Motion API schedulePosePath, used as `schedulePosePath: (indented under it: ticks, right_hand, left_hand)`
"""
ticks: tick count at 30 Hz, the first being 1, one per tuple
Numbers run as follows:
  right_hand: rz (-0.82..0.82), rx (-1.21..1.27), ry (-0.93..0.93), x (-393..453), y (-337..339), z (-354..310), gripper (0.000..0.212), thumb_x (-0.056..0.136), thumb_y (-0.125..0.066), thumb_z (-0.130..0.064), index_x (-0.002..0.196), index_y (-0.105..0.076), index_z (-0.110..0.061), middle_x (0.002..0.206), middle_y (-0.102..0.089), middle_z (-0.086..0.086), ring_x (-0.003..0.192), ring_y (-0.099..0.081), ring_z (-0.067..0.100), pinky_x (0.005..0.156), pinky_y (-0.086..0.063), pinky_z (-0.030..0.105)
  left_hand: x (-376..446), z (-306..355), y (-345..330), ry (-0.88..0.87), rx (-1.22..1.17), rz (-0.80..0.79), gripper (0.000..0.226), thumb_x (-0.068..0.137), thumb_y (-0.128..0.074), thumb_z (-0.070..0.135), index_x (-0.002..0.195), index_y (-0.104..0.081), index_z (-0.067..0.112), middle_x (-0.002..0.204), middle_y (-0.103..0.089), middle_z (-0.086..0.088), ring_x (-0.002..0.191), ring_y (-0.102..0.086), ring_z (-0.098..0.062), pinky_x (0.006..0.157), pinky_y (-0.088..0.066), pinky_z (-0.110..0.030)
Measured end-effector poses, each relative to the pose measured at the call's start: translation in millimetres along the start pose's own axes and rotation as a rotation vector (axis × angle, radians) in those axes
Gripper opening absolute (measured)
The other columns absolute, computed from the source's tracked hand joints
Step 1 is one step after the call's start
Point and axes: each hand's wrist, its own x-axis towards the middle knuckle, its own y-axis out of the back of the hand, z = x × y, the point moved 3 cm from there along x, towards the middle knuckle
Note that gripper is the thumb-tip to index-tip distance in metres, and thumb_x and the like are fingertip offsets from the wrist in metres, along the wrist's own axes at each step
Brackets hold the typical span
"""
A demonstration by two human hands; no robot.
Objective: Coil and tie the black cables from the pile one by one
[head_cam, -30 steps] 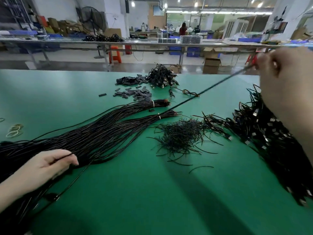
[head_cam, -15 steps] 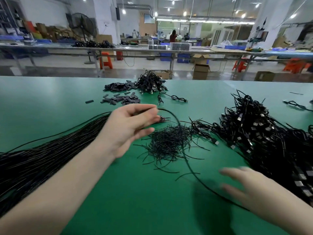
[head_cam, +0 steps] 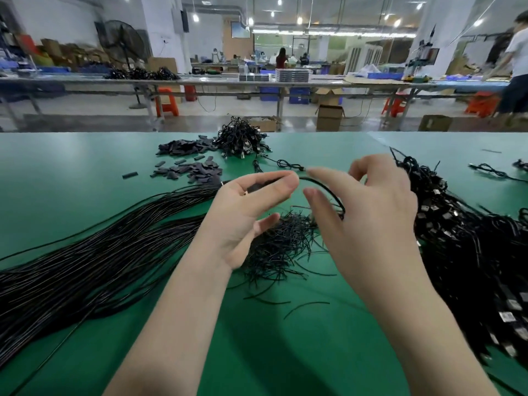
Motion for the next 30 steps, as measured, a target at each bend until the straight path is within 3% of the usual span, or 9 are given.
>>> schedulePosePath:
  ticks: [2, 4, 6, 8, 11, 14, 22, 25, 30]
  right_hand:
    - [-0.135, 0.081, -0.041, -0.9, -8.6, 2.6, 0.023, 0.096, -0.052, -0.036, 0.097, -0.072, -0.025, 0.095, -0.062, 0.001, 0.092, -0.054, 0.029, 0.076, -0.04, 0.039]
    - [-0.353, 0.459, -0.214, -1.7, -20.5, 6.7, 0.022, 0.098, -0.049, -0.032, 0.087, -0.065, -0.023, 0.079, -0.069, -0.006, 0.081, -0.065, 0.014, 0.077, -0.052, 0.036]
    - [-0.458, 0.811, -0.393, -5.2, -29.7, 6.0, 0.023, 0.1, -0.046, -0.025, 0.086, -0.062, -0.016, 0.066, -0.068, -0.002, 0.063, -0.067, 0.015, 0.07, -0.058, 0.033]
    - [-0.471, 0.983, -0.453, -9.3, -35.9, 4.7, 0.024, 0.102, -0.043, -0.022, 0.088, -0.059, -0.011, 0.059, -0.063, -0.001, 0.054, -0.063, 0.018, 0.062, -0.056, 0.034]
    - [-0.496, 1.01, -0.428, -14.9, -43.3, 3.4, 0.024, 0.103, -0.043, -0.02, 0.086, -0.058, -0.012, 0.058, -0.06, -0.002, 0.05, -0.057, 0.016, 0.053, -0.05, 0.031]
    - [-0.586, 0.975, -0.401, -18.7, -50.0, 2.8, 0.025, 0.102, -0.045, -0.02, 0.081, -0.058, -0.018, 0.057, -0.058, -0.001, 0.046, -0.051, 0.016, 0.047, -0.043, 0.026]
    - [-0.737, 1.023, -0.401, -26.2, -57.7, 2.4, 0.021, 0.101, -0.047, -0.025, 0.089, -0.063, -0.017, 0.058, -0.06, -0.002, 0.045, -0.049, 0.015, 0.045, -0.039, 0.023]
    - [-0.82, 1.079, -0.387, -29.8, -61.5, 1.5, 0.024, 0.102, -0.046, -0.027, 0.09, -0.064, -0.015, 0.06, -0.06, -0.002, 0.045, -0.05, 0.015, 0.046, -0.039, 0.024]
    - [-1.222, 1.223, -0.426, -47.1, -73.0, 1.1, 0.031, 0.096, -0.049, -0.042, 0.092, -0.073, -0.021, 0.063, -0.055, 0.001, 0.049, -0.051, 0.016, 0.051, -0.044, 0.023]
  left_hand:
    - [3.0, -3.8, 3.8, 0.026, -0.062, 0.005, 0.032, 0.054, -0.087, 0.035, 0.082, -0.077, 0.024, 0.086, -0.072, 0.006, 0.087, -0.068, -0.011, 0.078, -0.048, -0.031]
    - [5.7, -9.3, 3.3, 0.066, -0.155, -0.014, 0.022, 0.062, -0.083, 0.035, 0.08, -0.076, 0.025, 0.084, -0.071, 0.008, 0.086, -0.069, -0.011, 0.082, -0.049, -0.033]
    - [5.5, -12.5, 0.4, 0.101, -0.247, -0.036, 0.02, 0.064, -0.078, 0.039, 0.078, -0.076, 0.025, 0.082, -0.07, 0.012, 0.082, -0.068, -0.009, 0.075, -0.053, -0.029]
    - [5.1, -13.5, -3.2, 0.114, -0.304, -0.068, 0.032, 0.066, -0.075, 0.044, 0.088, -0.074, 0.022, 0.088, -0.073, 0.01, 0.077, -0.068, -0.009, 0.062, -0.054, -0.024]
    - [3.8, -14.0, -6.5, 0.136, -0.17, -0.108, 0.038, 0.09, -0.054, 0.048, 0.106, -0.07, 0.017, 0.105, -0.074, 0.001, 0.068, -0.066, -0.008, 0.049, -0.048, -0.021]
    - [3.6, -12.0, -3.9, 0.115, -0.011, -0.139, 0.043, 0.103, -0.036, 0.042, 0.104, -0.071, 0.019, 0.109, -0.074, -0.002, 0.079, -0.069, -0.005, 0.06, -0.051, -0.019]
    - [5.0, -10.2, 7.4, 0.087, 0.098, -0.203, 0.042, 0.103, -0.038, 0.034, 0.093, -0.076, 0.019, 0.106, -0.074, -0.007, 0.089, -0.071, -0.011, 0.063, -0.055, -0.022]
    - [6.9, -12.5, 9.4, 0.133, 0.094, -0.223, 0.044, 0.103, -0.036, 0.035, 0.096, -0.075, 0.017, 0.106, -0.074, -0.009, 0.099, -0.07, -0.017, 0.083, -0.056, -0.031]
    - [6.2, -2.1, 10.8, 0.169, -0.154, -0.317, 0.056, 0.103, -0.028, 0.038, 0.092, -0.079, 0.016, 0.097, -0.076, -0.007, 0.09, -0.073, -0.017, 0.077, -0.059, -0.028]
